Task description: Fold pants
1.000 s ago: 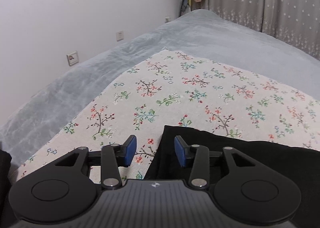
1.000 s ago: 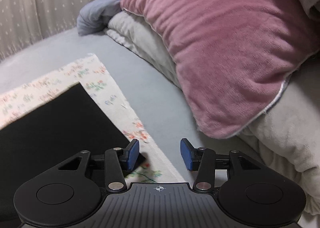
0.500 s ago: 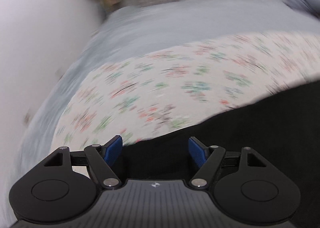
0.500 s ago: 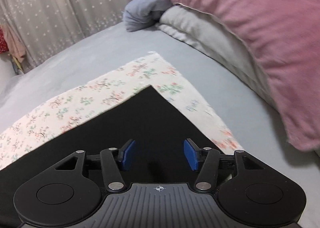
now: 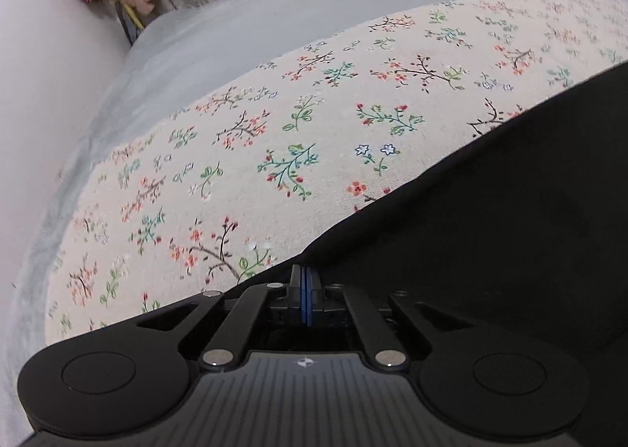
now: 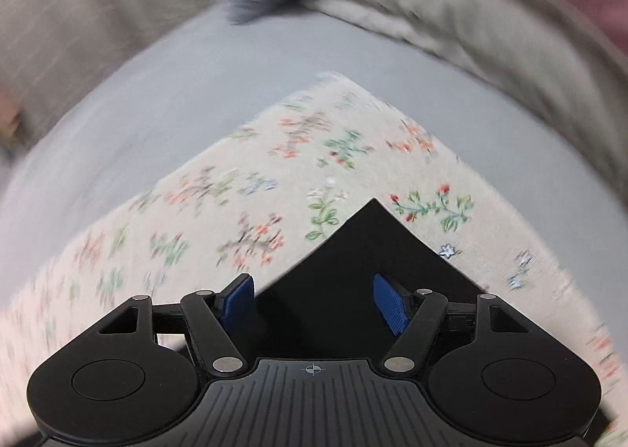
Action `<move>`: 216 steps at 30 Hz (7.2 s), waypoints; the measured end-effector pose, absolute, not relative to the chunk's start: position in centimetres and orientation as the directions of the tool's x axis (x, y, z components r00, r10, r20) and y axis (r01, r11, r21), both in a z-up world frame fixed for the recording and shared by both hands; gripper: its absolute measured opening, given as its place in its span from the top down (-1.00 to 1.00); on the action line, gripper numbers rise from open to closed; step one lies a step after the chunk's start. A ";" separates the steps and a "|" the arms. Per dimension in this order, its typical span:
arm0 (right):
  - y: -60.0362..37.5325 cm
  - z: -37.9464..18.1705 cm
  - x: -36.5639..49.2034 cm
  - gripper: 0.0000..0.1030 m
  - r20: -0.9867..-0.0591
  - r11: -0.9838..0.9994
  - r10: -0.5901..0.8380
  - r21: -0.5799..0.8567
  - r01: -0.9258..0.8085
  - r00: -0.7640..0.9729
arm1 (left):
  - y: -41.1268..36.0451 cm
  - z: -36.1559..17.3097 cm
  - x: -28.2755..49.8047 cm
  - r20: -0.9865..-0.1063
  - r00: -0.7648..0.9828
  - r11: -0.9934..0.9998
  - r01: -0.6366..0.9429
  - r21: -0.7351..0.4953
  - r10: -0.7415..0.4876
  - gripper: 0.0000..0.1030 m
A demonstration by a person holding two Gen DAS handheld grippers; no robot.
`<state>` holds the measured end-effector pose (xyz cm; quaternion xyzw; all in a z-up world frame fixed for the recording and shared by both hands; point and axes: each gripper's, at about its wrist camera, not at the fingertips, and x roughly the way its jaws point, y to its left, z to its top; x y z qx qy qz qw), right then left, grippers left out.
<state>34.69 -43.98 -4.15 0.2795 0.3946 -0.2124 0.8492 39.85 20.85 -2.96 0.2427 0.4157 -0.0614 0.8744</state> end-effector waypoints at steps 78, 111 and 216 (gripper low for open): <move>-43.4 5.0 -1.7 0.99 -0.473 0.574 -0.124 0.683 0.452 0.872 | 31.9 8.8 12.5 -0.384 0.916 0.986 -0.058 0.154 0.114 0.57; -43.3 -7.5 -10.2 0.96 -0.702 0.531 -0.037 0.589 0.609 0.711 | 35.6 -0.1 8.4 -0.732 0.679 0.805 -0.402 -0.438 -0.059 -0.09; -8.2 -8.0 -5.3 -0.21 -0.673 0.894 0.218 -0.153 -0.421 0.707 | 41.5 -3.7 5.4 -0.638 0.765 0.892 -0.225 -0.392 -0.087 0.33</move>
